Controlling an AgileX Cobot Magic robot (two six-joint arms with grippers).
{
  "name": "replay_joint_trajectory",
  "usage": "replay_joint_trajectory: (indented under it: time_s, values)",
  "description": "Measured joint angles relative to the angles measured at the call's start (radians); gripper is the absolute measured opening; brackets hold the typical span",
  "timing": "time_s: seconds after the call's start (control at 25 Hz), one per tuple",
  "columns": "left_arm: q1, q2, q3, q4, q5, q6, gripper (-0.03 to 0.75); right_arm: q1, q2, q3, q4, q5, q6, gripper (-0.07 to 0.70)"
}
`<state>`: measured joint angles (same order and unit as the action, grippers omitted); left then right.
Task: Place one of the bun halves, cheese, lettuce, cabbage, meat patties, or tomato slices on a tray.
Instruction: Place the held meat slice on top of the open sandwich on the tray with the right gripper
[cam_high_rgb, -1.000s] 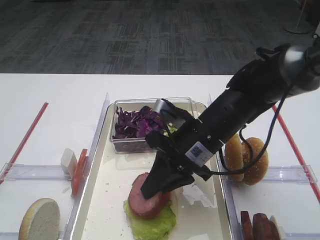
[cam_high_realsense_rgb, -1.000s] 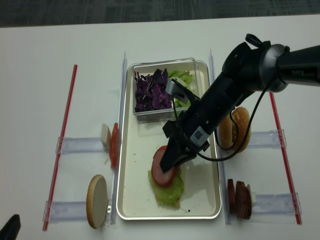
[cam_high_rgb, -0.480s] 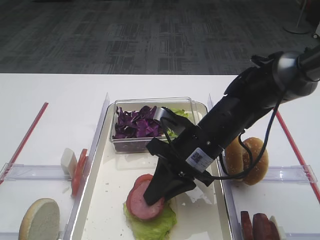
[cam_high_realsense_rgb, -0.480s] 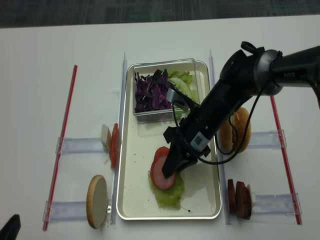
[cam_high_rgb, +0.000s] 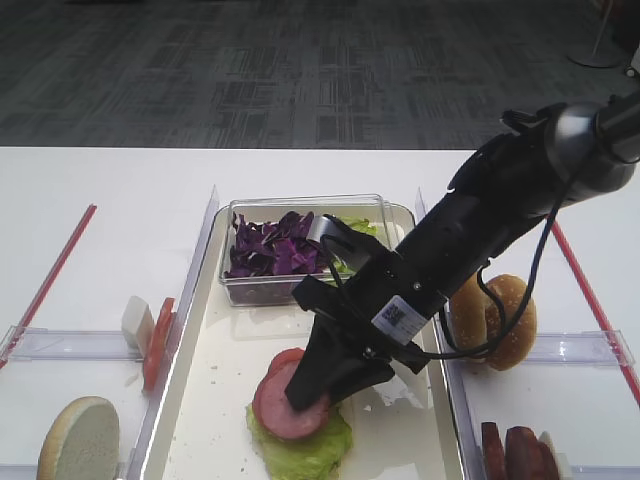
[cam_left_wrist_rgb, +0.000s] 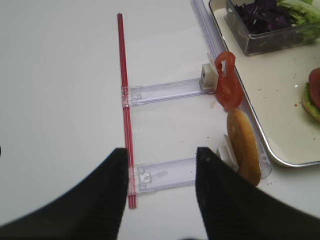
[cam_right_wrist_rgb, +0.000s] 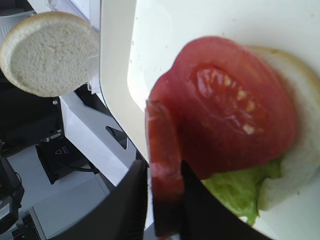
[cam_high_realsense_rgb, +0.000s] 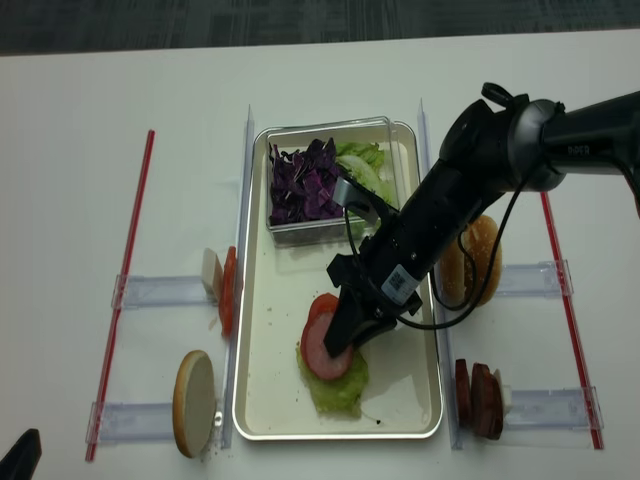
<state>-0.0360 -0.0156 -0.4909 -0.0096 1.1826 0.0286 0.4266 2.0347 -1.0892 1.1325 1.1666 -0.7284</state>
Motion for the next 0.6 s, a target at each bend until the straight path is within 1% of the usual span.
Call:
replay_joint_trajectory:
  time_s: [0.2,0.44,0.6]
  values:
    - [0.0,0.0,0.0,0.0,0.0,0.0,0.293,0.0,0.0,0.0,0.0,0.0,0.004,0.232]
    - [0.0,0.0,0.0,0.0,0.0,0.0,0.293,0.0,0.0,0.0,0.0,0.0,0.019,0.355]
    - [0.0,0.0,0.0,0.0,0.0,0.0,0.293,0.0,0.0,0.0,0.0,0.0,0.022,0.379]
